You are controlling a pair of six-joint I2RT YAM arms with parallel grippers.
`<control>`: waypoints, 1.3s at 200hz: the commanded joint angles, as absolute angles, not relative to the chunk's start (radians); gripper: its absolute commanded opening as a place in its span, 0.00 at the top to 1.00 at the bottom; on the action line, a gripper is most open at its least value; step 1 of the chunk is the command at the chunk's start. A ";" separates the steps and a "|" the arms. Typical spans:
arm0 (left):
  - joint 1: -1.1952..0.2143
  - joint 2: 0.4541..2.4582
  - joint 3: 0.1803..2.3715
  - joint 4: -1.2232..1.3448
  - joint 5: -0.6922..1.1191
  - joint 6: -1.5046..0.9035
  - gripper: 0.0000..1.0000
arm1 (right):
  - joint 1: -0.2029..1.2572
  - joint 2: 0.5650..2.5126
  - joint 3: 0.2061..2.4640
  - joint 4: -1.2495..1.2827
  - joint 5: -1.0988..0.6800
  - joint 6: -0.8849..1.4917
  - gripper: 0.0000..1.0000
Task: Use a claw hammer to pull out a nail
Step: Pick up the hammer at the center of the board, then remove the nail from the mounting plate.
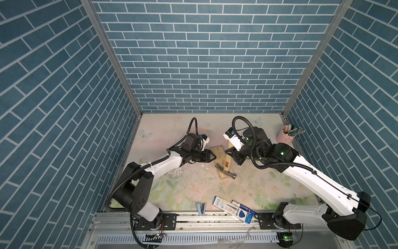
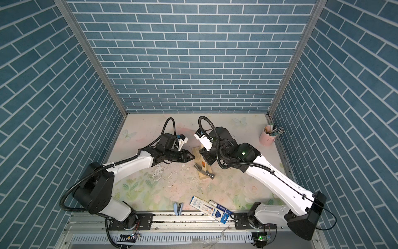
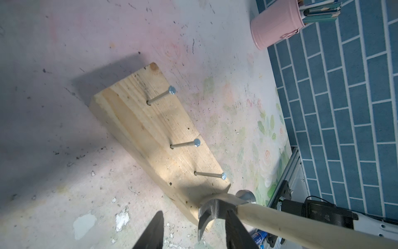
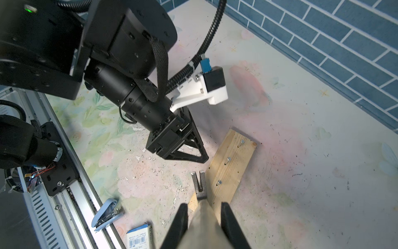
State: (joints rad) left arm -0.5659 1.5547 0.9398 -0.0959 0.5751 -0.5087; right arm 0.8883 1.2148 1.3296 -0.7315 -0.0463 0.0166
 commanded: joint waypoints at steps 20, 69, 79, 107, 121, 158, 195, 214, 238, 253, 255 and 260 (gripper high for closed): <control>-0.548 1.607 1.001 -0.135 0.495 -0.522 0.56 | 0.892 1.160 1.416 -0.816 -0.030 -0.024 1.00; -0.549 1.717 1.022 -0.063 0.493 -0.581 0.58 | 0.892 1.170 1.479 -0.893 0.001 -0.016 1.00; -0.549 1.733 1.031 -0.063 0.484 -0.582 0.58 | 0.892 1.180 1.489 -0.901 0.012 -0.015 1.00; -0.548 1.770 1.057 -0.070 0.481 -0.578 0.58 | 0.891 1.216 1.523 -0.927 0.043 -0.020 1.00; -0.548 1.785 1.069 -0.082 0.473 -0.572 0.58 | 0.890 1.234 1.539 -0.935 0.054 -0.023 1.00; -0.544 1.820 1.099 -0.088 0.466 -0.566 0.59 | 0.890 1.292 1.593 -0.961 0.072 -0.029 1.00; -0.534 1.853 1.130 -0.106 0.455 -0.564 0.59 | 0.887 1.349 1.641 -0.977 0.079 -0.033 1.00; -0.527 1.866 1.138 -0.110 0.451 -0.562 0.59 | 0.886 1.369 1.657 -0.977 0.077 -0.037 1.00; -0.519 1.876 1.145 -0.110 0.454 -0.561 0.59 | 0.881 1.387 1.670 -0.974 0.075 -0.040 1.00; -0.517 1.883 1.148 -0.110 0.455 -0.561 0.59 | 0.877 1.397 1.672 -0.965 0.076 -0.039 1.00; -0.517 1.884 1.149 -0.110 0.454 -0.561 0.59 | 0.875 1.398 1.672 -0.964 0.076 -0.038 1.00; -0.518 1.885 1.149 -0.110 0.454 -0.561 0.59 | 0.874 1.400 1.671 -0.962 0.075 -0.038 1.00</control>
State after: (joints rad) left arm -0.5243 1.8690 1.1244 -0.1001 0.4679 -0.5682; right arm 0.8822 1.4021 1.6268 -1.0088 0.0540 0.0013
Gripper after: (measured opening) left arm 0.409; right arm 0.241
